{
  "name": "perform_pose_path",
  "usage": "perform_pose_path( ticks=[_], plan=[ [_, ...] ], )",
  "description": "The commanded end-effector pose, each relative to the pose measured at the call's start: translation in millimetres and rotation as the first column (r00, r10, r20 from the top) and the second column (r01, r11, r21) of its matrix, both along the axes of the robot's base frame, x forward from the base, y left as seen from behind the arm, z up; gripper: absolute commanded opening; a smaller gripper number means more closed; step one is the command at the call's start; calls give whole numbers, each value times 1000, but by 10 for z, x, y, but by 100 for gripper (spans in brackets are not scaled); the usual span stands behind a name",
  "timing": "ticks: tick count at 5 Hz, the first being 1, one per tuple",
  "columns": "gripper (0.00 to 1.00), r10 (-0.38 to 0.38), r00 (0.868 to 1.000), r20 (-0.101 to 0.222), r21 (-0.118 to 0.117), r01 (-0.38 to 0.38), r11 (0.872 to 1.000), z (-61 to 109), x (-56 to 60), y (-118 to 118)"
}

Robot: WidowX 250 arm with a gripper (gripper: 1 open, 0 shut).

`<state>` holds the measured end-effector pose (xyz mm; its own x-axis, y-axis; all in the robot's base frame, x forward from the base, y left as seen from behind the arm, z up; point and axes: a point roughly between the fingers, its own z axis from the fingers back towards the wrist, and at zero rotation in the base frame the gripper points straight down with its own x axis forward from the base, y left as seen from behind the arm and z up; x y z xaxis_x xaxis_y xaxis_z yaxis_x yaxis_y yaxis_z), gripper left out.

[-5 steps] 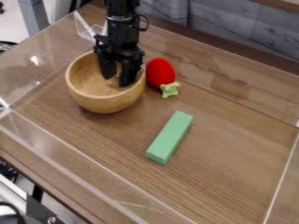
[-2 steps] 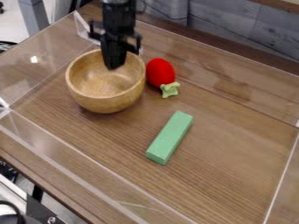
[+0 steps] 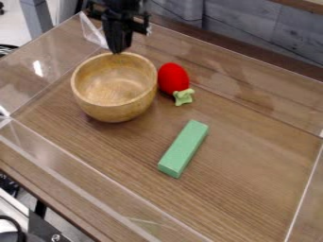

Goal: Move the red fruit to the right

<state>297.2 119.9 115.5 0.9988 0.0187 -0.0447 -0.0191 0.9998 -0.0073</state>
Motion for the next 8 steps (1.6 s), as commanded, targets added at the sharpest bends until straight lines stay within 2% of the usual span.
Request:
perform_pose_path(
  ticks=[1,2,4,5,6,8],
  plan=[
    [0,-29,995,94,26,27,999,395,-51,-67],
    [0,-71,991,110,23,69,997,526,-147,-237],
    [0,-29,992,123,23,27,999,632,-110,-635],
    [0,-49,992,120,27,46,999,566,-125,-800],
    [0,-49,992,113,36,45,998,467,-129,-870],
    [0,-56,993,105,52,51,997,474,-220,-1131]
  ],
)
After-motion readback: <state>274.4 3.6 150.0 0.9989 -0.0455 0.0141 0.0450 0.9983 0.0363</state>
